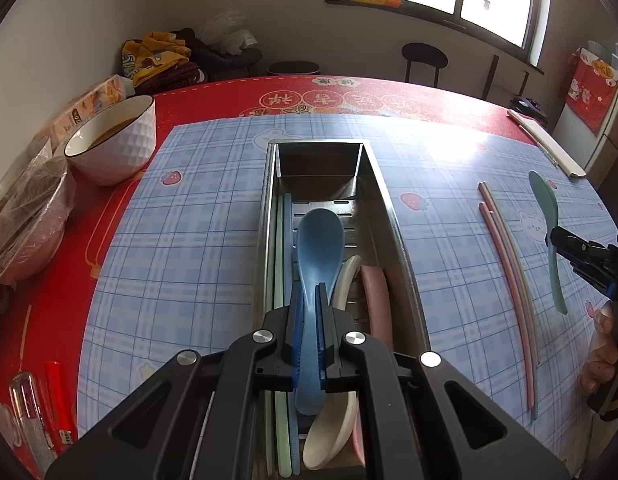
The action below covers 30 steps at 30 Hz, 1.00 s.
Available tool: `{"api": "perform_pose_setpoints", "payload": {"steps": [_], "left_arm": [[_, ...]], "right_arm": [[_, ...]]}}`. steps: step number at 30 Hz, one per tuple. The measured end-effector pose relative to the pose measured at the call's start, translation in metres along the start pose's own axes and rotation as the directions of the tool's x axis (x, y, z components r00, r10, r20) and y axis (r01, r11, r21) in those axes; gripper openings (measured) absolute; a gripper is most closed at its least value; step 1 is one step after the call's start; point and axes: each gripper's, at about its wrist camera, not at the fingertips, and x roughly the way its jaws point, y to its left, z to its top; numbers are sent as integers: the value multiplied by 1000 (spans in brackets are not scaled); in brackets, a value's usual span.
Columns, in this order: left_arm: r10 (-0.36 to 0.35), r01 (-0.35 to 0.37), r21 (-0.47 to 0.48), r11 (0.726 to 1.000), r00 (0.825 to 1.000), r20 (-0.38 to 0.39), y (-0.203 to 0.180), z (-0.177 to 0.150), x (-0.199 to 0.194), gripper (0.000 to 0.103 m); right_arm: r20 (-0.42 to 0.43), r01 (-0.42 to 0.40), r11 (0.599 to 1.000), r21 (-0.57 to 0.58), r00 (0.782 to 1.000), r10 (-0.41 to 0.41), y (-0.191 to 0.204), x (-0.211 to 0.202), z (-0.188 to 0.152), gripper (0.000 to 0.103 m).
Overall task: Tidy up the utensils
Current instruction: 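Carry the green chopstick into the tray and open the left tool while the right lifts the mint spoon, then lower the mint green spoon into the steel tray and open the right tool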
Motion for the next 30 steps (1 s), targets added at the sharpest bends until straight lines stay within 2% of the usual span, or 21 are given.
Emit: {"api": "perform_pose_setpoints", "payload": {"steps": [2, 7, 11, 13, 21, 30], "left_arm": [[-27, 27, -3, 1000, 999, 26, 1, -2, -7, 9], [-80, 80, 6, 997, 993, 91, 3, -14, -24, 24], [-90, 90, 11, 996, 987, 136, 9, -25, -33, 28], [-87, 87, 3, 996, 984, 153, 15, -31, -35, 30], [-75, 85, -46, 995, 979, 188, 43, -52, -37, 36], [-105, 124, -75, 989, 970, 222, 59, -62, -47, 37]], "right_arm": [[0, 0, 1000, 0, 1000, 0, 0, 1, 0, 20], [-2, 21, 1000, 3, 1000, -21, 2, 4, 0, 20], [-10, 61, 998, -3, 998, -61, 11, 9, 2, 20], [-19, 50, 999, 14, 999, -49, 17, 12, 1, 20], [-96, -15, 1000, 13, 995, 17, 76, 52, -8, 20], [-201, -68, 997, 26, 977, 72, 146, 113, -24, 20]]}}
